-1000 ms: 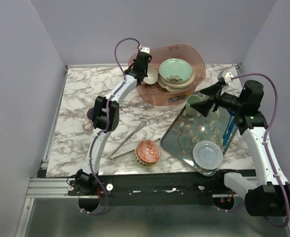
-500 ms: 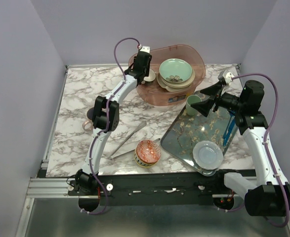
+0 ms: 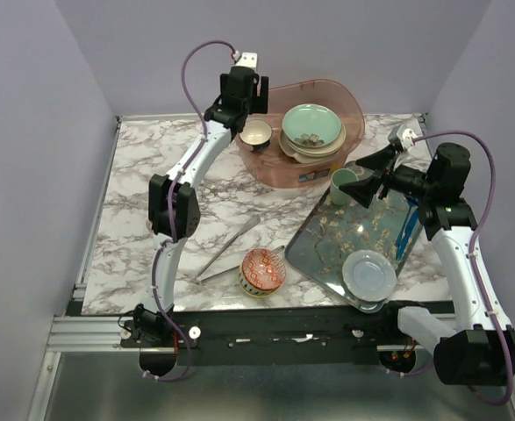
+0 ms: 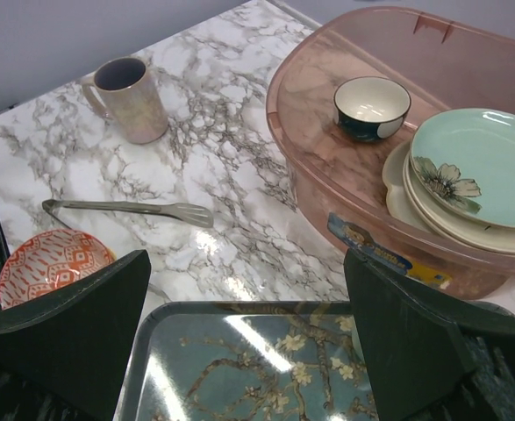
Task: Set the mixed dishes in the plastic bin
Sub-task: Place the bowl in the plastic bin, then pick up the bowl from the center of the board.
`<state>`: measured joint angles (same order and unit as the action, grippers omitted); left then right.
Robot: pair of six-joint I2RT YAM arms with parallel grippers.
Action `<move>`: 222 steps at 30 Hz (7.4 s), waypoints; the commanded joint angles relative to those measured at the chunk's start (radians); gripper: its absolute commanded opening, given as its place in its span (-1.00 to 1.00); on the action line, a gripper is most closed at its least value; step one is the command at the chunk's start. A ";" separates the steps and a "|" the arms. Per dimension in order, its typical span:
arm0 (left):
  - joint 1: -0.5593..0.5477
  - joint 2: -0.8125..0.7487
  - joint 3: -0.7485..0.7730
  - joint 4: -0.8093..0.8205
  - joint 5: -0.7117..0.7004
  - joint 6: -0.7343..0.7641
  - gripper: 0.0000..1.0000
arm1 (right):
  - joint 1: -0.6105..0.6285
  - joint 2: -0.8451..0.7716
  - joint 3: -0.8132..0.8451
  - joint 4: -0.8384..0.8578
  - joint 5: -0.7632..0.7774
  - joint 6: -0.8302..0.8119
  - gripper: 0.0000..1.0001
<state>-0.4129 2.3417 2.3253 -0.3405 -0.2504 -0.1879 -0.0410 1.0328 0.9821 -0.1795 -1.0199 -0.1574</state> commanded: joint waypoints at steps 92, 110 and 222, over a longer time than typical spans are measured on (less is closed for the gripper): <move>0.117 -1.656 -1.564 0.278 0.273 -0.035 0.97 | 0.828 0.743 0.333 -0.554 0.285 -0.719 -0.01; 0.117 -1.656 -1.566 0.279 0.283 -0.035 0.97 | 0.846 0.797 0.342 -0.537 0.302 -0.680 -0.27; -0.650 -0.825 -0.888 -0.502 -0.489 -0.245 -0.83 | 0.613 0.409 0.372 -0.367 0.557 -0.120 -0.99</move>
<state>-1.0561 1.5124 1.4021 -0.8364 -0.6994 -0.4526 0.5838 1.4918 1.3560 -0.5915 -0.4320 -0.2974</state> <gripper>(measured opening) 0.221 0.013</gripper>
